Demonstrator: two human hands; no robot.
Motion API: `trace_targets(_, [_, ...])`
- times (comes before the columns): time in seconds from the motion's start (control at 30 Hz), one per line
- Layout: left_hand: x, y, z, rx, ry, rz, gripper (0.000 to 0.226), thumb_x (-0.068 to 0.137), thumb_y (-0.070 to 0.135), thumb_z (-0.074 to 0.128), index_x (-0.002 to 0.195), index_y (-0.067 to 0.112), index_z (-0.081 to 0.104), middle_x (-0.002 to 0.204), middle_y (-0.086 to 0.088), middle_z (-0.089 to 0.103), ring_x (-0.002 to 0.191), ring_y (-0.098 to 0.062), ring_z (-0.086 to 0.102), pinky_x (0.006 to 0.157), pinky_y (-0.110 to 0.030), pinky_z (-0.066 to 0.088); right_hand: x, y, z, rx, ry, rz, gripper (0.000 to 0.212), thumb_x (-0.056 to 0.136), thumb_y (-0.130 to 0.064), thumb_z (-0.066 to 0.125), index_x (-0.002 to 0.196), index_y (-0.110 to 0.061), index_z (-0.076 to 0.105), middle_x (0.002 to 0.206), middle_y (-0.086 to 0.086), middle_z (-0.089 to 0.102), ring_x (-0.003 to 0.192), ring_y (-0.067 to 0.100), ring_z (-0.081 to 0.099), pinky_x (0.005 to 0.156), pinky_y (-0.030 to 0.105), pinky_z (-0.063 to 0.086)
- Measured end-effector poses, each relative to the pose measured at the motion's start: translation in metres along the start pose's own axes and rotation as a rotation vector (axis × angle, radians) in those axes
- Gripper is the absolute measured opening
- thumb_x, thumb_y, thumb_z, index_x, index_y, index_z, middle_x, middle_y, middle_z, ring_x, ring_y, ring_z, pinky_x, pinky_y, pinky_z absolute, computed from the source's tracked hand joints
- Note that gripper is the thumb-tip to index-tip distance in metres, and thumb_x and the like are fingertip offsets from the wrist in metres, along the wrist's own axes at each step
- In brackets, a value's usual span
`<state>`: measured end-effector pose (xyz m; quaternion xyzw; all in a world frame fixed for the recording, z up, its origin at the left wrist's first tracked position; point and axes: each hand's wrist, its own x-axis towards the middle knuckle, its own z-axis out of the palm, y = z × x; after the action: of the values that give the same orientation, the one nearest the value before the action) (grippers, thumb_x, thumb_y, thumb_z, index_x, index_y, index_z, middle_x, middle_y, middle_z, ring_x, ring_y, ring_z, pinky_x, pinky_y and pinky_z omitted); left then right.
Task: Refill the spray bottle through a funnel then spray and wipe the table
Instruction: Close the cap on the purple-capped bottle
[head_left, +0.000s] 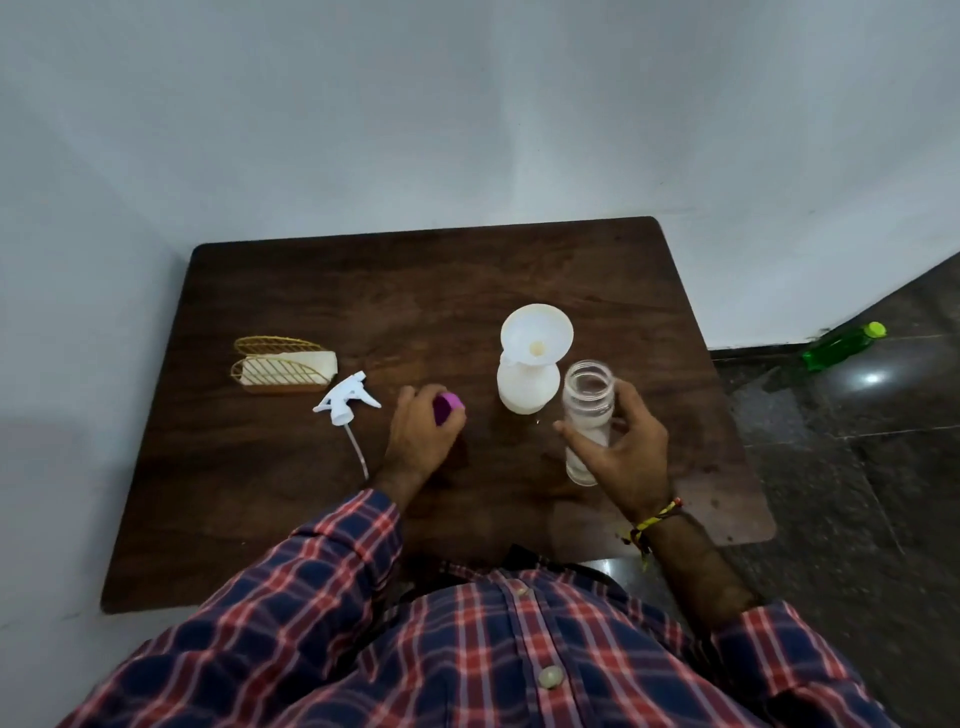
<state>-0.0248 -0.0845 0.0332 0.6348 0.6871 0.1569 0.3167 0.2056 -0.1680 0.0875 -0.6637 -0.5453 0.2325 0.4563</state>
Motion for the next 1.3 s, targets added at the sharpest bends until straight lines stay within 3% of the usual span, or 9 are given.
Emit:
trace_targets(0.07, [-0.006,0.008,-0.014,-0.220,0.151,-0.054,0.036,0.086,0.035,0.066,0.119,0.021,0.059,0.117,-0.003,0.056,0.105,-0.017,0.057,0.084,-0.024,0.045,-0.005,-0.009,0.014,0.004,-0.097,-0.035,0.058,0.069,-0.030,0.086,0.119,-0.016,0.060,0.109,-0.006,0.070,0.098,0.008,0.067,0.084,0.037,0.056])
trace_targets(0.17, [-0.018,0.023,-0.036,-0.767,0.216,-0.098,0.032,0.082,0.035,0.073,0.109,0.023,0.060,0.109,-0.005,0.067,0.102,-0.022,0.065,0.084,-0.034,0.056,-0.010,-0.020,0.038,0.038,-0.183,-0.042,0.061,0.070,-0.038,0.084,0.122,-0.018,0.059,0.112,-0.008,0.070,0.100,0.009,0.067,0.084,0.040,0.055])
trace_targets(0.27, [-0.033,0.038,-0.063,-1.302,0.131,-0.174,0.029,0.085,0.020,0.072,0.111,0.013,0.059,0.112,-0.020,0.068,0.100,-0.031,0.068,0.087,-0.041,0.057,-0.013,-0.032,0.060,0.018,-0.262,-0.067,0.062,0.073,-0.047,0.079,0.124,-0.021,0.057,0.115,-0.008,0.067,0.106,0.010,0.064,0.088,0.041,0.053])
trace_targets(0.33, [-0.043,0.046,-0.078,-1.427,0.032,-0.177,0.029,0.087,0.016,0.068,0.114,0.012,0.057,0.112,-0.022,0.068,0.102,-0.031,0.068,0.090,-0.041,0.056,-0.012,-0.041,0.070,-0.028,-0.292,-0.105,0.059,0.073,-0.048,0.077,0.123,-0.023,0.057,0.115,-0.010,0.066,0.105,0.008,0.063,0.088,0.038,0.053])
trace_targets(0.57, [-0.064,0.046,-0.099,-1.291,0.191,-0.058,0.043,0.072,0.017,0.079,0.111,0.012,0.060,0.118,-0.019,0.065,0.111,-0.036,0.063,0.087,-0.042,0.053,-0.003,-0.061,0.091,-0.113,-0.327,-0.169,0.061,0.070,-0.052,0.074,0.123,-0.027,0.055,0.112,-0.013,0.066,0.100,0.007,0.062,0.084,0.035,0.054])
trace_targets(0.67, [-0.068,0.044,-0.102,-1.207,0.223,-0.004,0.048,0.075,0.012,0.078,0.119,0.013,0.060,0.116,-0.009,0.067,0.109,-0.027,0.065,0.087,-0.041,0.056,-0.001,-0.065,0.093,-0.122,-0.341,-0.198,0.062,0.071,-0.053,0.073,0.123,-0.027,0.054,0.112,-0.013,0.065,0.099,0.006,0.062,0.083,0.035,0.054])
trace_targets(0.97, [-0.075,0.046,-0.094,-0.944,0.164,0.019,0.052,0.067,0.014,0.086,0.115,0.012,0.066,0.110,-0.003,0.071,0.103,-0.019,0.068,0.090,-0.045,0.056,0.002,-0.064,0.088,-0.177,-0.360,-0.243,0.069,0.072,-0.060,0.067,0.130,-0.027,0.051,0.112,-0.007,0.065,0.098,0.011,0.061,0.081,0.037,0.055])
trace_targets(1.23, [-0.069,0.039,-0.118,-0.844,-0.044,0.182,0.051,0.077,0.010,0.077,0.125,0.014,0.062,0.120,-0.003,0.068,0.114,-0.017,0.063,0.095,-0.044,0.052,0.006,-0.074,0.085,0.191,-0.456,-0.137,0.061,0.073,-0.035,0.083,0.121,-0.016,0.051,0.107,-0.008,0.065,0.094,0.007,0.065,0.079,0.032,0.057])
trace_targets(1.3, [-0.066,0.039,-0.122,-0.783,-0.011,0.227,0.046,0.078,0.011,0.076,0.122,0.013,0.063,0.119,-0.002,0.067,0.113,-0.016,0.063,0.094,-0.045,0.054,0.007,-0.077,0.086,0.217,-0.459,-0.148,0.059,0.074,-0.035,0.083,0.119,-0.015,0.051,0.106,-0.007,0.065,0.094,0.009,0.065,0.078,0.033,0.057])
